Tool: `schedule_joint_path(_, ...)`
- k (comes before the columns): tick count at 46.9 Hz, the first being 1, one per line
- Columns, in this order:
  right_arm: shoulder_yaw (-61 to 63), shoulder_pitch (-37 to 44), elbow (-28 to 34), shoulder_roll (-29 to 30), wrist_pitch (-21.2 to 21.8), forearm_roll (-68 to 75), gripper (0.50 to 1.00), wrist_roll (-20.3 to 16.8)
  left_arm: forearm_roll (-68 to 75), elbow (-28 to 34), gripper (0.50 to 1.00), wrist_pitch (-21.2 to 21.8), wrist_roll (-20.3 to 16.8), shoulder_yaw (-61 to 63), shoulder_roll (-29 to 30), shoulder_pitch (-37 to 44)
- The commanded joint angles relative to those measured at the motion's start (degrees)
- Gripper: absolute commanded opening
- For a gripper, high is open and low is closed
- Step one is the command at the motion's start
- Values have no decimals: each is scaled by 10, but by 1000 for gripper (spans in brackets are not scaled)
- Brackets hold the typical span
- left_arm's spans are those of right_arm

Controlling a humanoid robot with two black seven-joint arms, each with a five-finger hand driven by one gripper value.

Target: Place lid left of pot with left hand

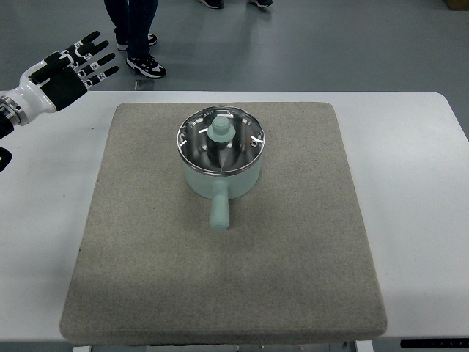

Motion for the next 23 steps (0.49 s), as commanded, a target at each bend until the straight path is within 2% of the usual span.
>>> schedule_joint_path(1,0,0,0,0,0,0,924,0,0,1,994,0,-1,0,-1,0)
schedule_joint_path(23,0,0,0,0,0,0,924,0,-1,4,994,-1,-1,0,2,-6)
